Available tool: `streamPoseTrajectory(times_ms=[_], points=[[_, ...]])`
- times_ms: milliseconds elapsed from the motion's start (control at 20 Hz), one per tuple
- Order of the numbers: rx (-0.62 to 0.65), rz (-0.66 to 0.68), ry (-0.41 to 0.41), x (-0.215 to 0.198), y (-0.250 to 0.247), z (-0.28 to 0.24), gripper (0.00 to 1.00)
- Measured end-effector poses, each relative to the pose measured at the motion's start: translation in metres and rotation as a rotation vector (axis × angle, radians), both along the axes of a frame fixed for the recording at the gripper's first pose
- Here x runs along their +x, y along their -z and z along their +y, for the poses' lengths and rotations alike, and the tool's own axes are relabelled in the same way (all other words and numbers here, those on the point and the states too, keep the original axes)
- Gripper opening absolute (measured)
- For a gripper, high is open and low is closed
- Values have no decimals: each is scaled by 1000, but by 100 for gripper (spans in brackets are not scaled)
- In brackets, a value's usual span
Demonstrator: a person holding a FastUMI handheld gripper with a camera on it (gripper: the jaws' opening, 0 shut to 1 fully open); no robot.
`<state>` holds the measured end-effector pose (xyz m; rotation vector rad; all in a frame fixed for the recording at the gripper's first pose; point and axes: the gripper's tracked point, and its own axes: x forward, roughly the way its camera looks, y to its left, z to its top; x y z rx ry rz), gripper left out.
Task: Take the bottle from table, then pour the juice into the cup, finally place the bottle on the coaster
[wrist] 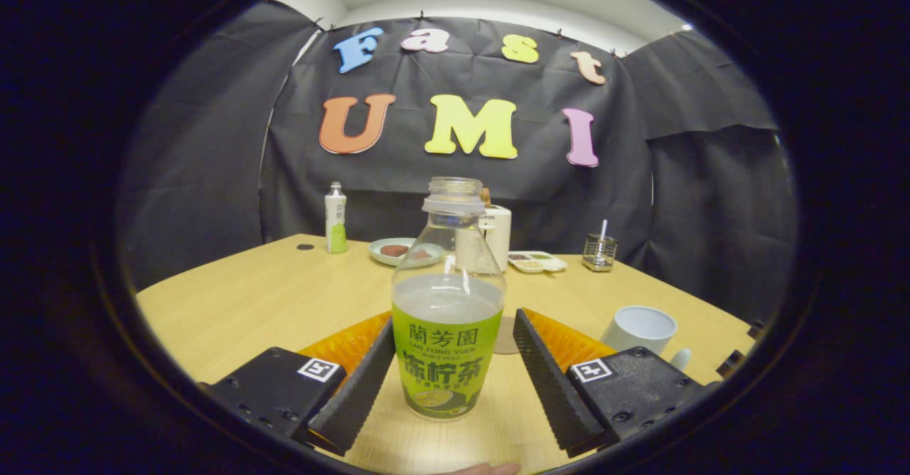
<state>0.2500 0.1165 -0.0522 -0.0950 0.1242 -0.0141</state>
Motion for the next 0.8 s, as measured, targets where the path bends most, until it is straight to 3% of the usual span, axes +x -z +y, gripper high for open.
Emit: streamPoseTrajectory(times_ms=[200,800], points=[[33,22,-2,-1,4,-4,83],[255,53,-172,-45,-23,34,81]])
